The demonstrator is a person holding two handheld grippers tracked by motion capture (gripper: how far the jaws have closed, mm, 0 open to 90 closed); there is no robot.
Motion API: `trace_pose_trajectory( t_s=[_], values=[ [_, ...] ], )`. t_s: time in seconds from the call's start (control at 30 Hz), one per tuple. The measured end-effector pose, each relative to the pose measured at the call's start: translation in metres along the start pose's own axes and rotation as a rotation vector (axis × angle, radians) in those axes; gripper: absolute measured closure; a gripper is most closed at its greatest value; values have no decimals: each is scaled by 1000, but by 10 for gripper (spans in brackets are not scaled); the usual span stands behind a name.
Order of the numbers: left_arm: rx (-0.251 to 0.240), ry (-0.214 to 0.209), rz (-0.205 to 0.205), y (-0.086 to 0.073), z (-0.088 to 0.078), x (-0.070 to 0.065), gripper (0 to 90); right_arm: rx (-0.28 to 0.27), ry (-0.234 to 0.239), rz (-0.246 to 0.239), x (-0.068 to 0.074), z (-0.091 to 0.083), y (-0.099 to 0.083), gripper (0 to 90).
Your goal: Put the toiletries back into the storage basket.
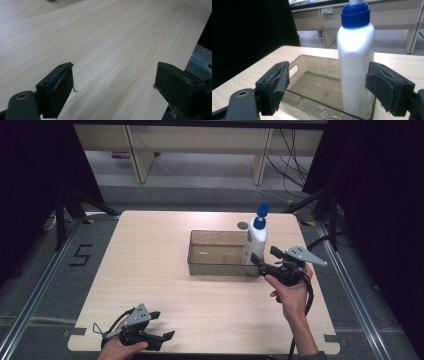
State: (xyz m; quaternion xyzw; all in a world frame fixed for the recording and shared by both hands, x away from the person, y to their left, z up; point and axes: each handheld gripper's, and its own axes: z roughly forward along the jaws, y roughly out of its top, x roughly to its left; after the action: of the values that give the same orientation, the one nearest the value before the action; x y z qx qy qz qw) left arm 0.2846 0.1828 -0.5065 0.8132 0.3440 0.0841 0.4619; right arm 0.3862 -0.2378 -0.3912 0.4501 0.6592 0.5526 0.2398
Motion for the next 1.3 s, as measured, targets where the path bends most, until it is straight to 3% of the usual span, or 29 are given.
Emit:
trace_pose_trajectory(
  t_s=[0.03, 0.1, 0.47, 0.5, 0.57, 0.6, 0.67, 0.7, 0.77, 0.8, 0.9, 0.93, 0.97, 1.03, 1.07, 1.2, 1.23, 1.3],
  values=[
    [-6, 4, -7, 0, 1, 0, 148, 5, 14, 22, 1, 0, -1, 196],
    [-6, 1, -7, 0, 1, 0, 148, 12, -2, 10, 2, -1, -2, 196],
    [-3, 1, -5, 1, -1, 1, 148, 11, 45, -6, 8, -3, -18, 211],
    [2, 1, 0, 1, -1, 2, 148, 19, 42, 11, 10, -3, -19, 210],
    [-2, 3, -3, 0, -1, 1, 148, 16, 36, -8, 9, -4, -20, 210],
    [0, 2, -3, 0, -1, 1, 148, 24, 45, 12, 10, -4, -21, 210],
    [-1, 3, -6, 0, -1, 1, 148, 11, 45, -11, 10, -4, -23, 209],
    [-2, 5, -6, 0, -1, 1, 148, 26, 47, 22, 13, -5, -24, 209],
    [-4, 7, -8, 0, 0, 1, 148, 19, 56, -16, 11, -6, -25, 209],
    [2, 10, -2, 0, -1, 2, 148, 22, 61, 2, 12, -5, -27, 206],
    [8, 11, -8, 0, -1, 2, 148, 17, 65, -5, 12, -7, -29, 203],
    [6, 13, -7, 0, 0, 2, 148, 9, 77, 27, 14, -8, -31, 203],
    [0, 17, -8, 0, 0, 2, 148, 22, 73, -4, 13, -9, -31, 203],
    [1, 20, -10, 0, 0, 2, 148, 26, 79, 10, 15, -10, -34, 202],
    [0, 19, -9, 0, 0, 2, 148, 25, 72, -18, 14, -10, -36, 201],
    [11, 20, 0, 0, -1, 3, 148, 39, 90, 24, 18, -13, -41, 195],
    [-10, 23, -8, 0, 0, 2, 148, 29, 91, 19, 19, -12, -43, 193],
    [7, 20, 0, 0, -1, 3, 148, 30, 89, -17, 17, -14, -45, 190]
  ],
)
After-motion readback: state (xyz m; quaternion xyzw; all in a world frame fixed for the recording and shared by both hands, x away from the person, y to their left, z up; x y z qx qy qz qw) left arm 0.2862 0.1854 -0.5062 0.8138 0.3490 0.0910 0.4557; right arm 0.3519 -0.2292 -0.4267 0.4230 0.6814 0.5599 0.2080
